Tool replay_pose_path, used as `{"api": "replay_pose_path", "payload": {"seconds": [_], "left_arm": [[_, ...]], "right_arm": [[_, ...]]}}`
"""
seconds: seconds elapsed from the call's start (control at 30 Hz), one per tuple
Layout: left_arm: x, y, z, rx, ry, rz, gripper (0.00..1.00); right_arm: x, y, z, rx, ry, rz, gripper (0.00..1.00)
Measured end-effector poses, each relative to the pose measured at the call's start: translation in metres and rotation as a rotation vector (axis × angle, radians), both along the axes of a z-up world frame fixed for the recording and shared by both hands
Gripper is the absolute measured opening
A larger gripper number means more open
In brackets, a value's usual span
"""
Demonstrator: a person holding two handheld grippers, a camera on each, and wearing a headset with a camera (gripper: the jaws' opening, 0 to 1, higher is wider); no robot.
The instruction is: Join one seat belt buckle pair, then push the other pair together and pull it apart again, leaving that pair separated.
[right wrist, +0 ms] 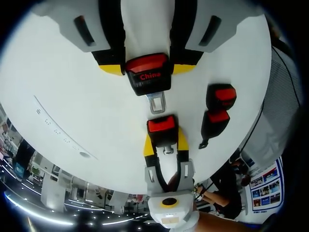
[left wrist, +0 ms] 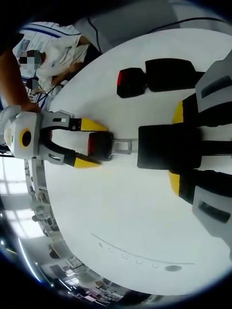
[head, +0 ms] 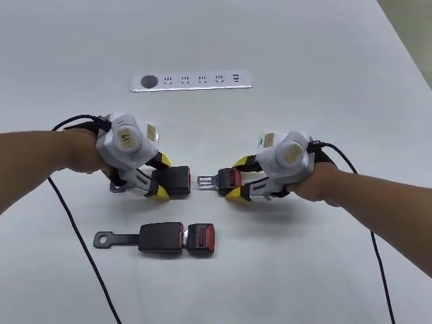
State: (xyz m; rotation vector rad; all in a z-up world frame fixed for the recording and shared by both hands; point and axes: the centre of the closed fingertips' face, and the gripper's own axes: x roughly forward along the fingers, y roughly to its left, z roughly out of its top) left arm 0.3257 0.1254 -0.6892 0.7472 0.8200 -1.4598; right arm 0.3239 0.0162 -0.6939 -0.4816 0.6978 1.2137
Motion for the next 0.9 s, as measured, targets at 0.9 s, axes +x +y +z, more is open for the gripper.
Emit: {"api": "replay_pose_path", "payload": {"seconds": [0.9], "left_arm": [[-0.001, 0.000, 0.000, -0.002, 0.004, -0.005, 0.34]], "right_arm": [[-0.010, -0.064, 0.000, -0.019, 0.014, -0.024, 0.34]]}}
